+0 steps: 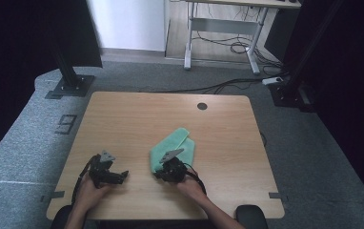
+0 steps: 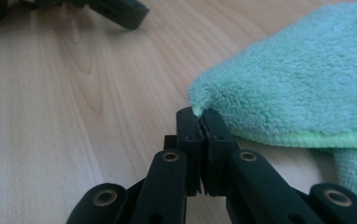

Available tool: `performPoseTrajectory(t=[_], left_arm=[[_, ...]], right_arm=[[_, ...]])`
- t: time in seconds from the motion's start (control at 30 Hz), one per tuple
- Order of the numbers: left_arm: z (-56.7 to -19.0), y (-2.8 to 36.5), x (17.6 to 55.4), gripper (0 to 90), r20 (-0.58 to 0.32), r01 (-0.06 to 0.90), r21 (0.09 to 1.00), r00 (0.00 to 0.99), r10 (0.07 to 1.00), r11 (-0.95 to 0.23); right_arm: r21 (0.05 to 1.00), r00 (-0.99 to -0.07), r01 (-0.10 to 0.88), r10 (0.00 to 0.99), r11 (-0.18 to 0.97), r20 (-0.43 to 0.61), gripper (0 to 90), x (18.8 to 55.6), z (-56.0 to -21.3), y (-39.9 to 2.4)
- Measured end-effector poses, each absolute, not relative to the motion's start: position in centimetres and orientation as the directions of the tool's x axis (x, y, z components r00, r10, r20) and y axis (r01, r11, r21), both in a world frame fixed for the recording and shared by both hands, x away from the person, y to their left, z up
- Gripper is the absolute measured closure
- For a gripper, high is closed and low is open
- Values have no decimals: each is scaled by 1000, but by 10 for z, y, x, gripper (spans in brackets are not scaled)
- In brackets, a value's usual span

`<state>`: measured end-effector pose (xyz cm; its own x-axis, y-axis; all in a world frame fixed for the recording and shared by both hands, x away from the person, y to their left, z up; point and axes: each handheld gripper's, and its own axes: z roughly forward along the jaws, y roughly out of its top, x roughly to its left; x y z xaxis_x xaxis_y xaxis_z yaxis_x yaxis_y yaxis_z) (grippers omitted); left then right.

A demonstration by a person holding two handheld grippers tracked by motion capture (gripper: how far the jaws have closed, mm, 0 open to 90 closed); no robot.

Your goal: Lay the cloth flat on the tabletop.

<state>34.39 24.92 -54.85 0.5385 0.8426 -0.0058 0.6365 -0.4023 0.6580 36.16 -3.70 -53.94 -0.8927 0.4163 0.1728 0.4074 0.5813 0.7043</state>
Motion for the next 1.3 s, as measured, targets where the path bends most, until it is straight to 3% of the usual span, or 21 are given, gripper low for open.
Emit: performPoseTrajectory(t=[0.13,0.2,0.23,0.37,0.47,0.6,0.73,0.8,1.1,1.3], left_arm=[[-548,249,344,0,-6,637,658,538,843,-402],[-548,249,344,0,-6,637,658,538,843,-402],[-548,249,344,0,-7,637,658,538,843,-402],[-548,249,344,0,-6,637,658,538,843,-402],[-548,249,344,0,-6,636,658,539,842,-402],[-546,246,346,0,-8,654,644,524,852,-397],[-540,241,349,136,-11,669,637,505,863,-383],[-538,238,351,148,-12,669,634,509,861,-387],[-517,199,360,162,1,602,662,596,803,-448],[-502,161,378,289,-2,547,692,654,756,-471]], right_arm=[[698,-893,411,412,587,180,836,362,-541,-35],[690,-888,427,416,584,198,738,364,-541,-39],[690,-888,427,416,584,198,738,364,-541,-39],[697,-878,433,443,572,182,524,366,-536,-52],[707,-867,434,473,559,158,477,370,-529,-68],[712,-851,447,503,542,151,476,374,-523,-83],[717,-831,451,543,531,120,518,380,-519,-104],[722,-819,457,563,520,113,556,383,-517,-116],[730,-737,518,665,446,117,695,400,-517,-160],[727,-709,541,694,422,125,683,410,-522,-167]])
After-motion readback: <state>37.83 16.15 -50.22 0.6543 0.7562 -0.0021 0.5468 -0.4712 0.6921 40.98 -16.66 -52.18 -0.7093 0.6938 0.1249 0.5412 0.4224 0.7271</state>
